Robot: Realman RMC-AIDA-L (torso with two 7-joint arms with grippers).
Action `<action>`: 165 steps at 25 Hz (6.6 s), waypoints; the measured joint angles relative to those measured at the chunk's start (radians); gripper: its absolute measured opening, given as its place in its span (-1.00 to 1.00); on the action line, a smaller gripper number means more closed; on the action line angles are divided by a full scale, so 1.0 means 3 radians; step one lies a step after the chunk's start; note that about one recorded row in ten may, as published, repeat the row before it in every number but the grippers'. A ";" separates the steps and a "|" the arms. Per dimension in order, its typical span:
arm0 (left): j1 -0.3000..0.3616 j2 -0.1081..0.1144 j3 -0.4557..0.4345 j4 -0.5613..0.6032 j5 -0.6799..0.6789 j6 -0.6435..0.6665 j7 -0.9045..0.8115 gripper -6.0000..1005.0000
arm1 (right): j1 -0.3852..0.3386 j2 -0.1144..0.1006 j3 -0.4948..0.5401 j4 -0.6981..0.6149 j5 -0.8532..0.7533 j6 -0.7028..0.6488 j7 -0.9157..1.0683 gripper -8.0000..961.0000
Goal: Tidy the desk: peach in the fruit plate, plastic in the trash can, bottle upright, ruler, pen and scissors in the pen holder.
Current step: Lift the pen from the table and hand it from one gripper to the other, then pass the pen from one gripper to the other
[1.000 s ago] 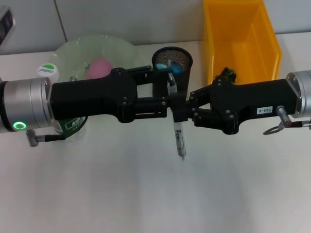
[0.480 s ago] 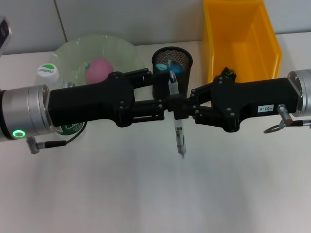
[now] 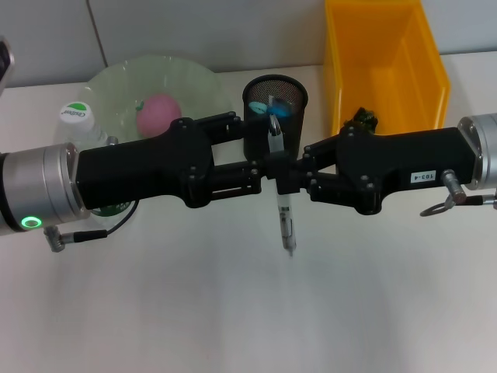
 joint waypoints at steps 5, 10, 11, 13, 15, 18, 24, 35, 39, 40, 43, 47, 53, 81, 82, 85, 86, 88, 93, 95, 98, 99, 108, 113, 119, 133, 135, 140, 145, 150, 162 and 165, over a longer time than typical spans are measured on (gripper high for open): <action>0.0002 0.0002 0.0025 -0.0004 -0.0001 -0.0008 0.0041 0.33 | 0.0004 0.0010 -0.0003 0.0003 0.0000 0.0000 0.0000 -0.54; 0.0002 0.0002 0.0076 -0.0005 -0.0001 -0.0009 0.0067 0.27 | 0.0014 0.0013 0.0002 0.0000 0.0000 0.0000 -0.0001 -0.53; 0.0002 0.0002 0.0079 -0.0005 -0.0001 -0.0010 0.0067 0.26 | 0.0016 0.0013 0.0004 -0.0001 0.0000 0.0000 -0.0001 -0.53; 0.0002 0.0002 0.0079 -0.0005 -0.0001 -0.0010 0.0067 0.24 | 0.0018 0.0013 0.0004 -0.0003 0.0000 0.0000 -0.0001 -0.53; 0.0000 0.0002 0.0077 -0.0005 -0.0001 -0.0014 0.0099 0.23 | 0.0019 0.0013 0.0001 -0.0007 0.0000 0.0008 0.0000 -0.52; -0.0001 0.0002 0.0068 -0.0005 -0.0002 -0.0014 0.0110 0.23 | 0.0020 0.0013 -0.0002 -0.0010 0.0000 0.0020 0.0002 -0.52; 0.0002 0.0002 0.0060 -0.0005 -0.0009 -0.0022 0.0141 0.06 | 0.0020 0.0013 -0.0003 -0.0008 0.0000 0.0022 0.0008 -0.51; -0.0001 0.0002 0.0076 -0.0005 -0.0016 -0.0045 0.0147 -0.27 | 0.0020 0.0013 -0.0003 -0.0011 -0.0024 0.0012 0.0021 -0.50; -0.0002 0.0002 0.0077 -0.0005 -0.0017 -0.0045 0.0147 -0.33 | 0.0021 0.0013 -0.0003 -0.0010 -0.0026 0.0005 0.0023 -0.49; -0.0002 0.0002 0.0077 -0.0005 -0.0017 -0.0045 0.0147 -0.35 | 0.0020 0.0013 -0.0003 -0.0010 -0.0026 0.0003 0.0023 -0.49; -0.0003 0.0002 0.0077 -0.0005 -0.0018 -0.0044 0.0147 -0.40 | 0.0020 0.0013 -0.0003 -0.0010 -0.0024 0.0001 0.0024 -0.49; 0.0000 0.0002 0.0080 -0.0005 -0.0038 -0.0041 0.0147 -0.49 | 0.0017 0.0013 -0.0003 -0.0009 -0.0016 -0.0005 0.0025 -0.48; 0.0023 0.0002 0.0084 -0.0006 -0.0071 -0.0025 0.0150 -0.67 | 0.0015 0.0013 -0.0005 -0.0009 -0.0015 -0.0012 0.0025 -0.47; 0.0127 0.0008 0.0067 -0.0036 -0.0345 -0.0010 0.0151 -0.72 | -0.0317 0.0019 0.0117 -0.0289 0.0256 -0.0090 0.0071 0.25; 0.0152 0.0009 0.0069 -0.0036 -0.0389 -0.0005 0.0155 -0.72 | -0.0363 0.0019 0.0147 -0.0302 0.0319 -0.0108 0.0057 0.27; 0.0235 0.0010 0.0063 -0.0042 -0.0531 0.0011 0.0203 -0.72 | -0.0533 0.0019 0.0297 -0.0299 0.0621 -0.0174 -0.0111 0.30; 0.0275 0.0011 0.0064 -0.0046 -0.0603 0.0023 0.0235 -0.72 | -0.0587 0.0018 0.0339 -0.0287 0.0719 -0.0187 -0.0176 0.31; 0.0352 0.0011 0.0068 -0.0075 -0.0777 0.0078 0.0310 -0.71 | -0.0695 0.0019 0.0389 -0.0264 0.0926 -0.0184 -0.0289 0.32; 0.0381 0.0017 0.0051 -0.0469 -0.1185 0.0297 0.0506 -0.71 | -0.0781 0.0026 0.0503 -0.0234 0.1078 -0.0235 -0.0376 0.34; 0.0360 0.0015 0.0049 -0.0699 -0.1319 0.0346 0.0618 -0.71 | -0.0789 0.0026 0.0524 -0.0181 0.1116 -0.0301 -0.0478 0.35; 0.0349 0.0005 0.0060 -0.0930 -0.1552 0.0390 0.0694 -0.71 | -0.0790 0.0027 0.0530 -0.0065 0.1148 -0.0336 -0.0665 0.45; 0.0351 0.0004 0.0065 -0.0975 -0.1623 0.0408 0.0698 -0.71 | -0.0786 0.0027 0.0525 -0.0021 0.1149 -0.0334 -0.0738 0.50; 0.0316 -0.0008 0.0081 -0.1388 -0.2022 0.0619 0.0532 -0.70 | -0.0732 0.0041 0.0503 0.0604 0.1200 -0.0360 -0.1797 0.65; 0.0270 -0.0011 0.0081 -0.1576 -0.2242 0.0648 0.0210 -0.70 | -0.0645 0.0044 0.0519 0.0941 0.1202 -0.0375 -0.2301 0.65; 0.0252 -0.0013 0.0087 -0.1671 -0.2403 0.0691 0.0038 -0.70 | -0.0474 0.0050 0.0531 0.1353 0.1202 -0.0336 -0.2928 0.65; 0.0054 -0.0013 0.0032 -0.2240 -0.2638 0.0849 -0.0063 -0.69 | -0.0111 0.0063 0.0500 0.2093 0.1187 -0.0179 -0.4389 0.64; 0.0044 -0.0013 0.0015 -0.2267 -0.2647 0.0848 -0.0077 -0.69 | -0.0054 0.0063 0.0497 0.2165 0.1167 -0.0136 -0.4505 0.64; -0.0011 -0.0013 0.0000 -0.2315 -0.2696 0.0815 -0.0131 -0.69 | 0.0053 0.0073 0.0463 0.2339 0.1143 -0.0001 -0.4804 0.64; -0.0095 -0.0013 -0.0007 -0.2376 -0.2698 0.0766 -0.0141 -0.69 | 0.0164 0.0076 0.0483 0.2532 0.1153 0.0120 -0.5127 0.64; -0.0133 -0.0013 -0.0036 -0.2386 -0.2703 0.0738 -0.0150 -0.68 | 0.0287 0.0079 0.0550 0.2769 0.1157 0.0232 -0.5546 0.64; -0.0172 -0.0013 0.0001 -0.2405 -0.2666 0.0646 -0.0119 -0.68 | 0.0388 0.0079 0.0595 0.2823 0.1159 0.0369 -0.5648 0.59; -0.0183 -0.0013 0.0039 -0.2434 -0.2665 0.0607 -0.0118 -0.68 | 0.0414 0.0079 0.0596 0.2822 0.1160 0.0391 -0.5653 0.58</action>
